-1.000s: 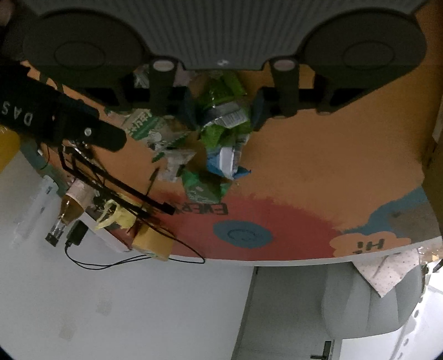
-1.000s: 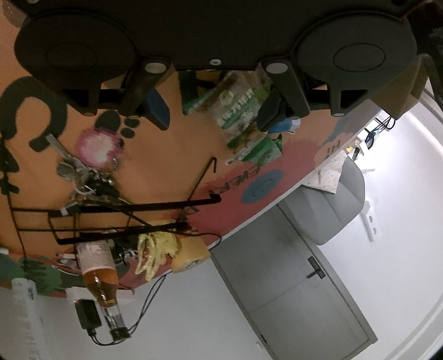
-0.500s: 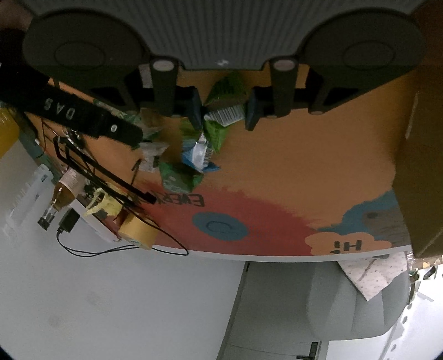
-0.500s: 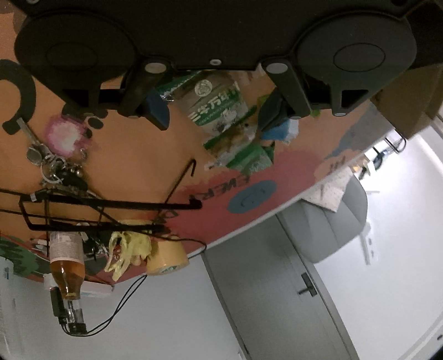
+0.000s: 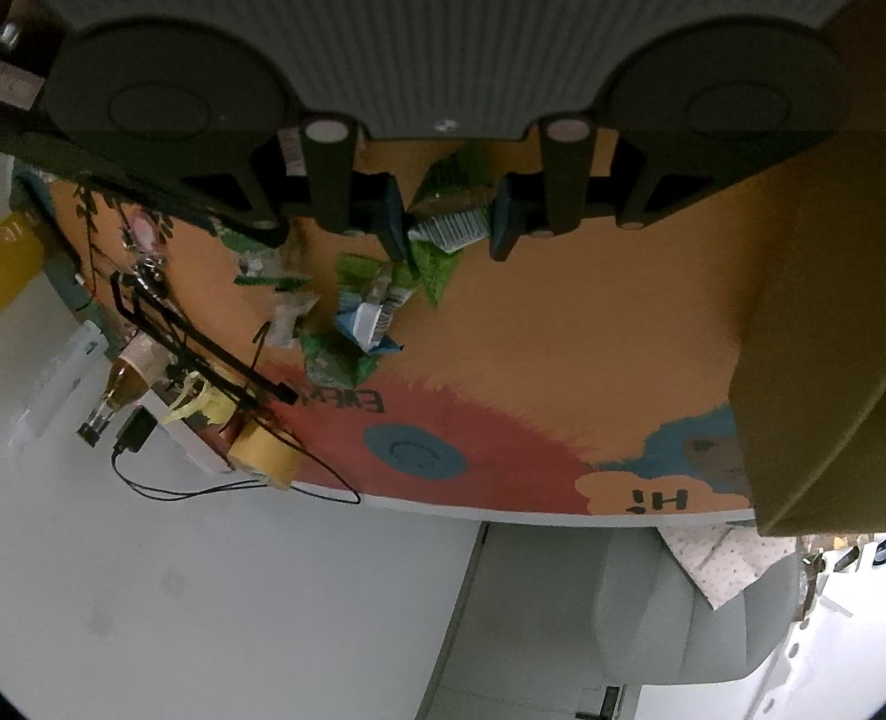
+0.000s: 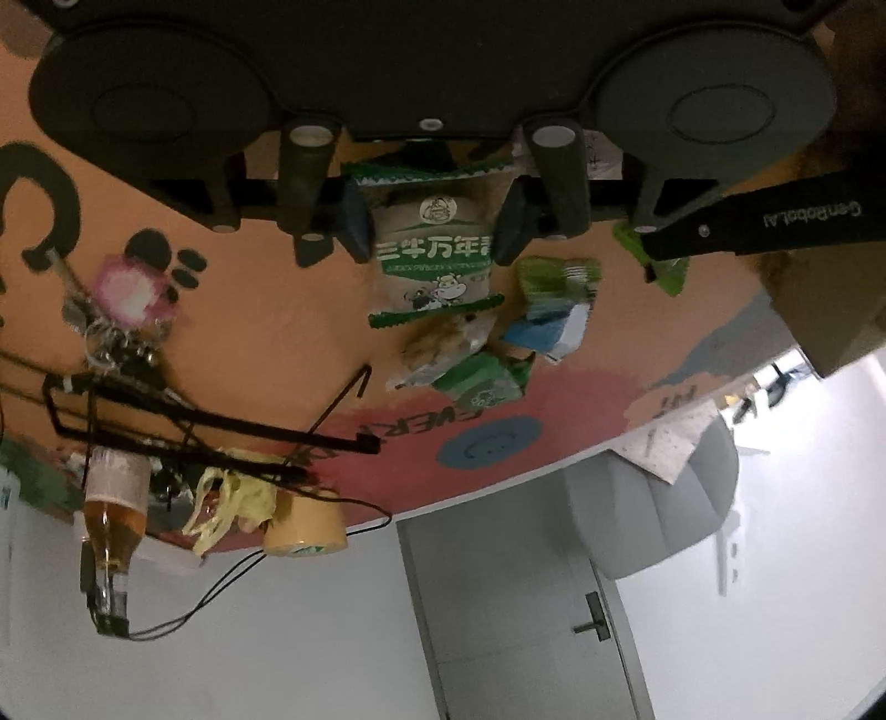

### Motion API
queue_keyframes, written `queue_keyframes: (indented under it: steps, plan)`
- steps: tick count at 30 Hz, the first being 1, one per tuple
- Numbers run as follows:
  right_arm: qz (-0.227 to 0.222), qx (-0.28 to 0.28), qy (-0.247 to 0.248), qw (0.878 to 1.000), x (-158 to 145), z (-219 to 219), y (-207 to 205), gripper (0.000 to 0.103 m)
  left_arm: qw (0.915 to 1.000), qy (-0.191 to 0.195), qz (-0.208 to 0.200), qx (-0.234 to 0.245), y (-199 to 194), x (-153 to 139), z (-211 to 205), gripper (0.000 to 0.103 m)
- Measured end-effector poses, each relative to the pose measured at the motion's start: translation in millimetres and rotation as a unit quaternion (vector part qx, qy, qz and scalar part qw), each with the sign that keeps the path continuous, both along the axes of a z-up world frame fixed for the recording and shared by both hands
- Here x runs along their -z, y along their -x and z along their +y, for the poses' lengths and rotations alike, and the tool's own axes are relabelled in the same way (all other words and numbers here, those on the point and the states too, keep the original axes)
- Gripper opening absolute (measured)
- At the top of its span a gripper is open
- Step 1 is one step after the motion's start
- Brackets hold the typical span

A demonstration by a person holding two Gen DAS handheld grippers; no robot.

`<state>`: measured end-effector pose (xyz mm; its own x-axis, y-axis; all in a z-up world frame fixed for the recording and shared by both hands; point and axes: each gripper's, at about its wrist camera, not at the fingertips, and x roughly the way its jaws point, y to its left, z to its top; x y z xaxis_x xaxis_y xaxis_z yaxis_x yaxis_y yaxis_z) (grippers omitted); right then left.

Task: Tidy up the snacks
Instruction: 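Carry the green packet and bread bag over to the box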

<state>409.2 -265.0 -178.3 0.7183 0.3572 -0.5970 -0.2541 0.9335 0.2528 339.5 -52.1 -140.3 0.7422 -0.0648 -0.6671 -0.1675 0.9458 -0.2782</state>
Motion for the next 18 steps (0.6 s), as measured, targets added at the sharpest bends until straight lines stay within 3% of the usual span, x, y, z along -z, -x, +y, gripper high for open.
queue_keyframes:
  steps: [18]
  plan:
    - [-0.025,0.008,-0.060,0.998,-34,-7,37,0.045,0.9988,0.001,-0.049,-0.005,42,-41,15,0.031]
